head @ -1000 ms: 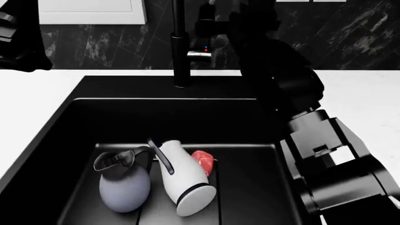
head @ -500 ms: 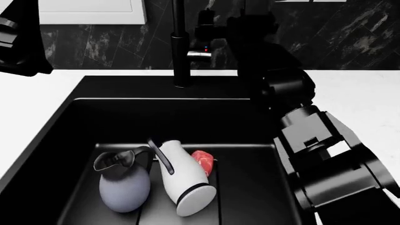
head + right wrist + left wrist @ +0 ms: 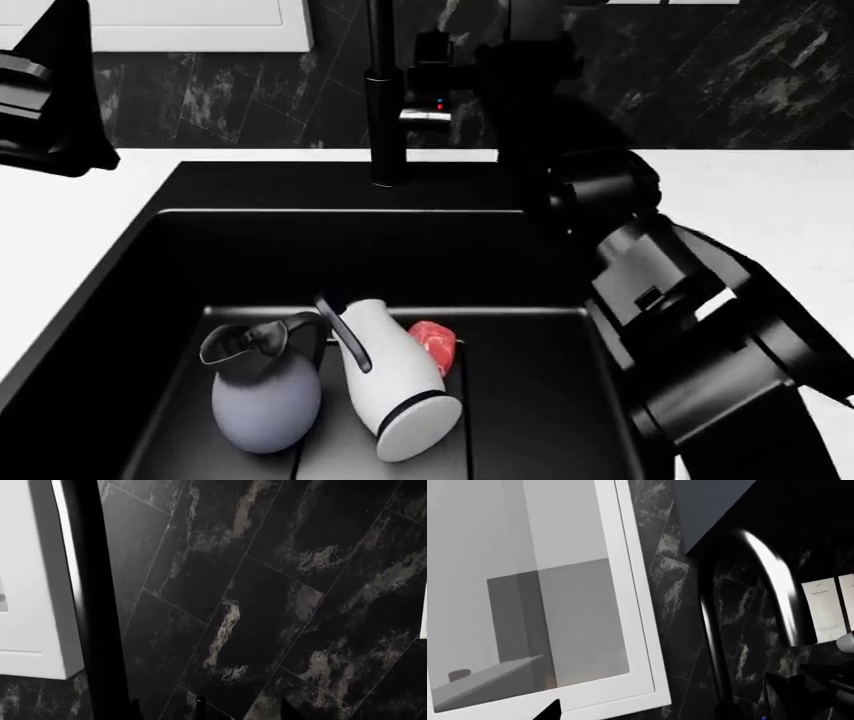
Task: Pick the pitcher and pitcher and place them in the sink. Then turn on the water.
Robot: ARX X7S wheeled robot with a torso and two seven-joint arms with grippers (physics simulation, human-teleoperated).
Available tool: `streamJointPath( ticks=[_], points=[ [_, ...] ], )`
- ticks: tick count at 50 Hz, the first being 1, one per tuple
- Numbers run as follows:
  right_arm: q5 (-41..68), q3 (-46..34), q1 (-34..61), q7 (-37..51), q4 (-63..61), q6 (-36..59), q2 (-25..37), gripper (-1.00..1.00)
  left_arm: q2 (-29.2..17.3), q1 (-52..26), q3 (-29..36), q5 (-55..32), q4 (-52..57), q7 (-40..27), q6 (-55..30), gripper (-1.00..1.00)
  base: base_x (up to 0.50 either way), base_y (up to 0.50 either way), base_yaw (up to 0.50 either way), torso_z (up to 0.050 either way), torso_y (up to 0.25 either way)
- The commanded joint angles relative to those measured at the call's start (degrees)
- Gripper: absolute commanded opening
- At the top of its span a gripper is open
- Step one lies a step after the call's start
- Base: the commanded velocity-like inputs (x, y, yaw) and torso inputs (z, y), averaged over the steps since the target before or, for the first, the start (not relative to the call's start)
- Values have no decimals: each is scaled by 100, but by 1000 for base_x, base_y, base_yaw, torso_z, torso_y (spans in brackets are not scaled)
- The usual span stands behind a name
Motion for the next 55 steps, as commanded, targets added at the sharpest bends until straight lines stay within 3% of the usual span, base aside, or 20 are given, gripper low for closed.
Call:
streamJointPath(
  ticks=[1, 33, 55],
  points=[
    [1022, -1136, 104, 79, 236, -329, -3, 100, -6, 146, 14, 210, 53, 133, 8, 100, 0, 0, 0, 0, 0],
    [1791, -2227, 298, 147, 565, -1160, -4, 100, 11, 467, -232, 152, 51, 54, 186, 100, 0, 0, 0, 0, -77],
    [1931, -2406, 432, 111, 705, -1536, -4, 100, 36, 561, -254, 204, 77, 64, 232, 100, 0, 0, 0, 0, -45]
  ],
)
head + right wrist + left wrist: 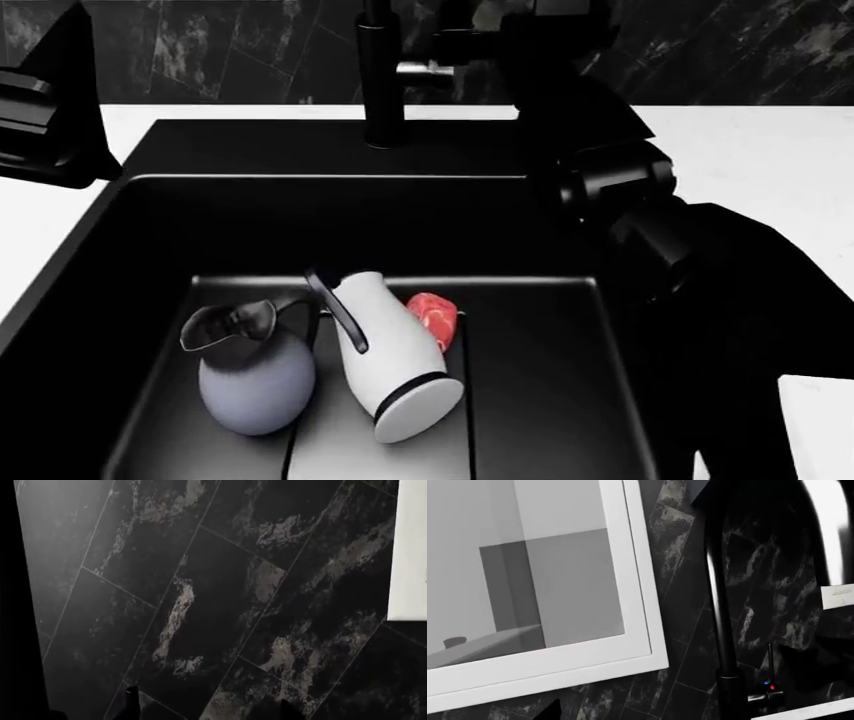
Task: Pick the pitcher and pitcher and place them in the sink. Then turn on the water.
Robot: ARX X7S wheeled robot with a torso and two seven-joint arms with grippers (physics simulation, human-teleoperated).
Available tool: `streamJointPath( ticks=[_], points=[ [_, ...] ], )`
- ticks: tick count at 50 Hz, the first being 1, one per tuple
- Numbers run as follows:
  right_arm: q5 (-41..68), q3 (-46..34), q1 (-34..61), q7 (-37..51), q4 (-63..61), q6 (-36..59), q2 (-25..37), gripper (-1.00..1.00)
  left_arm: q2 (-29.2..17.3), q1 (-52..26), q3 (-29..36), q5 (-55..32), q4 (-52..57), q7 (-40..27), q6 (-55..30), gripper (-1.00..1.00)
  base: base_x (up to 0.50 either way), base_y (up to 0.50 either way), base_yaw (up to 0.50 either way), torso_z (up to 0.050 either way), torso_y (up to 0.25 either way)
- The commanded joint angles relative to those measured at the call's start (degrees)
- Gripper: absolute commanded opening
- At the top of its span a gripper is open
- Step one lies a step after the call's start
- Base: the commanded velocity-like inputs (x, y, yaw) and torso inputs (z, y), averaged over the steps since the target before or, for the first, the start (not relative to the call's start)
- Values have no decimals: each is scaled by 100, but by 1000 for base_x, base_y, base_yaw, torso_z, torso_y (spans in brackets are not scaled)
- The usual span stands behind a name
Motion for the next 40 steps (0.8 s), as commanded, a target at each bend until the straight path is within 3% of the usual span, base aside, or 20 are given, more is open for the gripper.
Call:
streamJointPath(
  ticks=[1, 40],
  points=[
    [77, -111, 73, -18, 58, -152, -1, 100, 10, 88, -28, 42, 7, 6, 29, 100, 0, 0, 0, 0, 0],
    [449, -478, 269, -7, -274, -249, -2, 100, 0, -32, 40, 25, 5, -8, 29, 100, 0, 0, 0, 0, -20]
  ],
)
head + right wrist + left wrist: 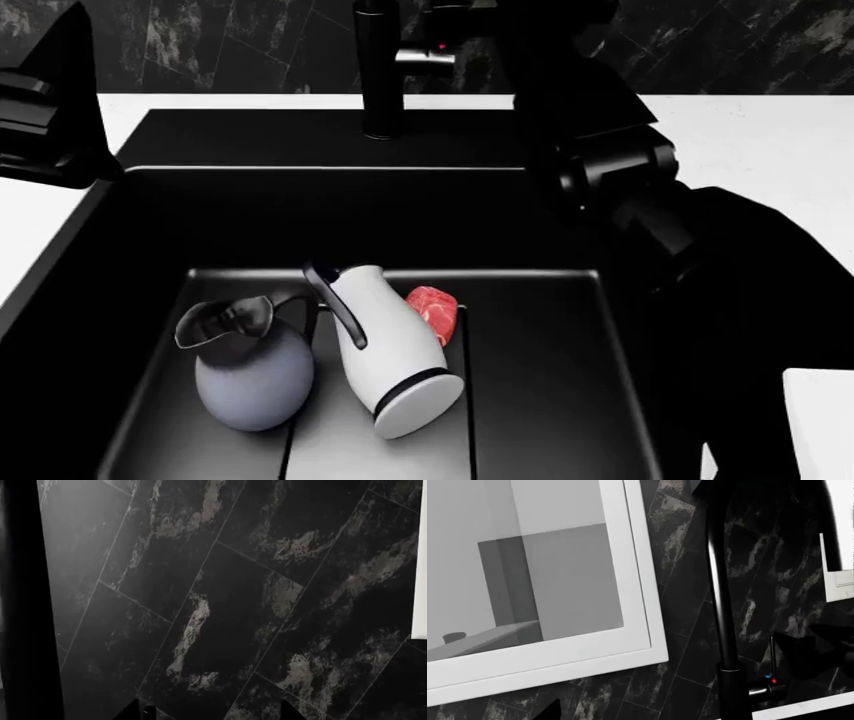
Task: Pick the pitcher and pitcher and place them in the sink. Then turn on the water.
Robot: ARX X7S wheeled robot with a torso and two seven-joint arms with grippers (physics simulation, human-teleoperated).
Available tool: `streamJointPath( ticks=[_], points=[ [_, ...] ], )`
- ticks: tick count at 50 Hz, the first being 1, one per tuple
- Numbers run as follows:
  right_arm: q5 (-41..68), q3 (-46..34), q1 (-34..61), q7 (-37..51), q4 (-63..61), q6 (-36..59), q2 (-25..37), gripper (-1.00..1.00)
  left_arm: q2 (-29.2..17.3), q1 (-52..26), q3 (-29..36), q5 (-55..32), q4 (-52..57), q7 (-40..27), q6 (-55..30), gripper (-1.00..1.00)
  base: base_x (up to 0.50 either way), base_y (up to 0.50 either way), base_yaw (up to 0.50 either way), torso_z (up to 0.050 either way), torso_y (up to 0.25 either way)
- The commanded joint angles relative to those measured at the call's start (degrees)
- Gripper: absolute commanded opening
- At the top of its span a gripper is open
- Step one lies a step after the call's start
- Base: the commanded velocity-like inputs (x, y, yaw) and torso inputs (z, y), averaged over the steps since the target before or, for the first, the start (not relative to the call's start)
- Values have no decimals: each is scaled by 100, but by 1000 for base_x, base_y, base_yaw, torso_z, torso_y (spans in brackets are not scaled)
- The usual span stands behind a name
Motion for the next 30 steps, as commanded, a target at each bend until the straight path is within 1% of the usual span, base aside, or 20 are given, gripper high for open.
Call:
streamJointPath(
  ticks=[1, 6, 13, 21, 30],
  points=[
    [125, -124, 67, 75, -156, -24, -2, 100, -6, -24, 14, -16, -3, 1, 0, 100, 0, 0, 0, 0, 0],
    [172, -186, 85, 87, -192, -33, -2, 100, -8, 30, -13, 6, -4, 19, 18, 100, 0, 0, 0, 0, 0],
    [218, -254, 152, 88, -201, 47, -2, 100, -24, -116, 36, -195, 29, -160, -22, 100, 0, 0, 0, 0, 0],
    [247, -286, 92, 122, -151, 51, -2, 100, -15, -46, 25, -151, 41, -151, -9, 100, 0, 0, 0, 0, 0],
    [304, -323, 30, 133, -245, 522, -3, 100, -50, -62, 31, -189, 33, -122, -24, 100, 0, 0, 0, 0, 0]
  ],
)
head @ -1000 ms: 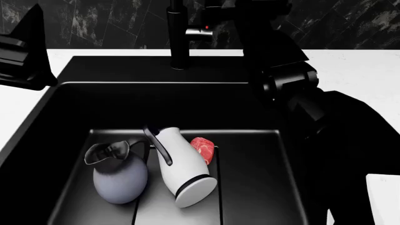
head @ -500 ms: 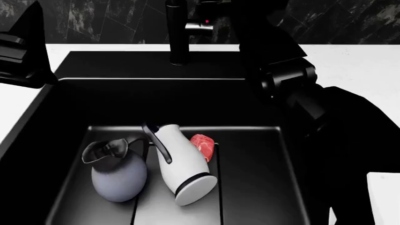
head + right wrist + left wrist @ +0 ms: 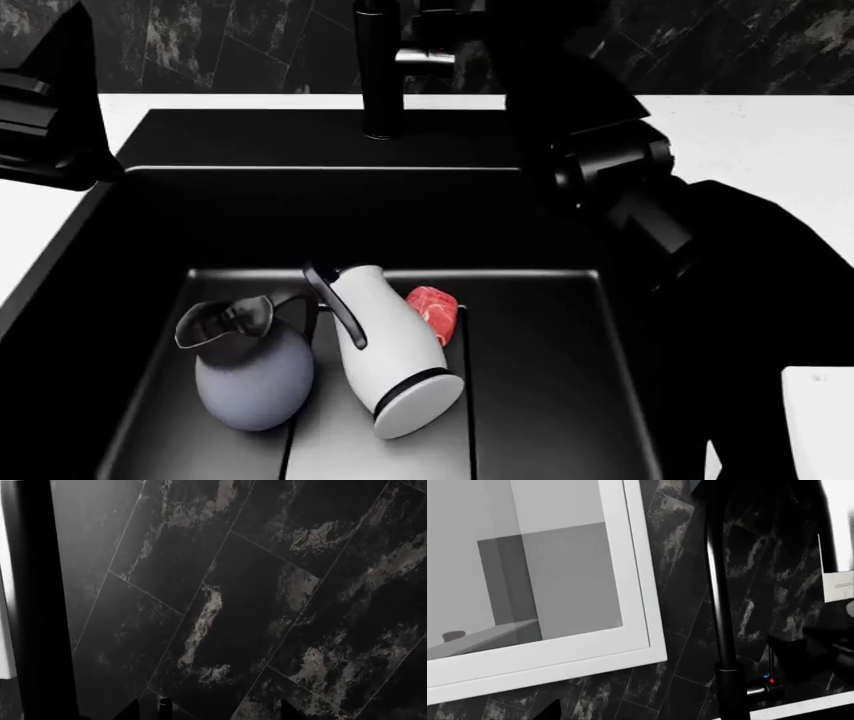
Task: Pick the pitcher and pitcher and place them in the sink. Then turn on the water.
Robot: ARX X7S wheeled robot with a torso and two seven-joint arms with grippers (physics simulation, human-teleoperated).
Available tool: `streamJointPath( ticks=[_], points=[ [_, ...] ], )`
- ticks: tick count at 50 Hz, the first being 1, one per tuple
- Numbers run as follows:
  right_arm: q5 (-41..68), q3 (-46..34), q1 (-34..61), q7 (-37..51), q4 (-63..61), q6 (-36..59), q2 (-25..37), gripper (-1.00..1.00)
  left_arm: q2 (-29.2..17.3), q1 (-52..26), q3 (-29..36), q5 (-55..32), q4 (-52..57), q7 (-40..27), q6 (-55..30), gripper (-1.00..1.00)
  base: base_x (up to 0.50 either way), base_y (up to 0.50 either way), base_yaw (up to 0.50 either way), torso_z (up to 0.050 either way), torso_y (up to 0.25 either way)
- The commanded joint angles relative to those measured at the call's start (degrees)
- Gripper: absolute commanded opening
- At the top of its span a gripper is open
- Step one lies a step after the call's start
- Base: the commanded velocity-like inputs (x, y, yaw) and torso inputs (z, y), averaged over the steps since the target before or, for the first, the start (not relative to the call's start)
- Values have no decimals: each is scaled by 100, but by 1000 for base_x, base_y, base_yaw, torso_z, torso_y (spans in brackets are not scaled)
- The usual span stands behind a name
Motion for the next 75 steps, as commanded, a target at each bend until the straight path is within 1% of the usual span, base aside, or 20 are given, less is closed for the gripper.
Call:
streamJointPath(
  ticks=[1, 11, 14, 35, 48, 55, 59, 62, 66, 71, 72, 75],
  points=[
    [148, -33, -21, -64, -87, 526, -1, 100, -23, -17, 20, -31, -10, 12, -16, 100, 0, 0, 0, 0, 0],
    [216, -72, -69, -100, -108, 701, -1, 100, -51, -42, 22, -91, -4, -2, -26, 100, 0, 0, 0, 0, 0],
    [184, -82, -88, 9, -39, 624, -1, 100, -39, -4, 10, -77, -15, -5, -13, 100, 0, 0, 0, 0, 0],
    [158, -52, -153, 24, 93, 506, -1, 100, -49, 239, -135, -17, 9, 22, 60, 100, 0, 0, 0, 0, 0],
    [129, -54, -166, 116, 147, 417, -1, 100, -83, 84, -72, -133, 11, -63, 23, 100, 0, 0, 0, 0, 0],
    [128, -8, -198, 402, 270, 138, 0, 100, -88, 31, -48, -188, 12, -100, 14, 100, 0, 0, 0, 0, 0],
    [209, 13, -207, 403, 312, 151, 0, 100, -82, 34, -36, -161, 20, -86, 12, 100, 0, 0, 0, 0, 0],
    [443, 174, -248, 495, 290, -57, 0, 100, -64, 49, -21, -128, 19, -69, 15, 100, 0, 0, 0, 0, 0],
    [546, 121, -296, 586, 356, -126, 0, 100, -109, 142, -115, -142, 25, -57, 38, 100, 0, 0, 0, 0, 0],
    [605, 26, -295, 589, 382, -154, 0, 100, -80, 142, -84, -103, 33, -44, 40, 100, 0, 0, 0, 0, 0],
    [609, 19, -295, 512, 370, -226, 0, 100, -76, 139, -75, -101, 34, -44, 38, 100, 0, 0, 0, 0, 0],
    [520, 30, -280, -83, 247, -1054, 0, 100, -63, 167, -83, -59, 19, -17, 51, 100, 0, 0, 0, 0, 0]
  ],
)
